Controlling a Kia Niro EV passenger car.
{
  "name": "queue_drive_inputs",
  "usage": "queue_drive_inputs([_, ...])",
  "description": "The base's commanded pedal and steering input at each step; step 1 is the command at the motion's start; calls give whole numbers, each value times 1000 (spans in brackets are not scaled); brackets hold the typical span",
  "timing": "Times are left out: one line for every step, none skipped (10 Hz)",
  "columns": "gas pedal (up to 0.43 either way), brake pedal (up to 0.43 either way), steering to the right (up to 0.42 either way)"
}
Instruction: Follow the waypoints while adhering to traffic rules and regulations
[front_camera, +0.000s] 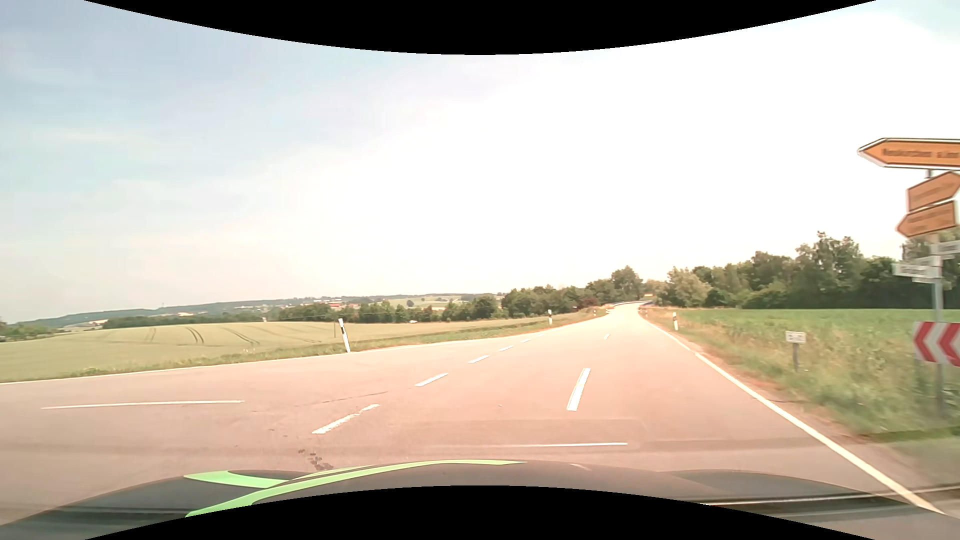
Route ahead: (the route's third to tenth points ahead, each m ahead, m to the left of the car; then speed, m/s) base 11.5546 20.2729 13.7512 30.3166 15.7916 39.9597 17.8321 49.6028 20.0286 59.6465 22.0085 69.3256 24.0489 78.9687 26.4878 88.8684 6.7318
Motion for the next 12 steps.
queue_drive_inputs([0,0,-304])
queue_drive_inputs([0,0,-329])
queue_drive_inputs([0,0,-351])
queue_drive_inputs([0,0,-364])
queue_drive_inputs([0,0,-381])
queue_drive_inputs([0,0,-396])
queue_drive_inputs([0,0,-411])
queue_drive_inputs([0,0,-424])
queue_drive_inputs([28,0,-432])
queue_drive_inputs([47,0,-435])
queue_drive_inputs([47,0,-440])
queue_drive_inputs([47,0,-445])
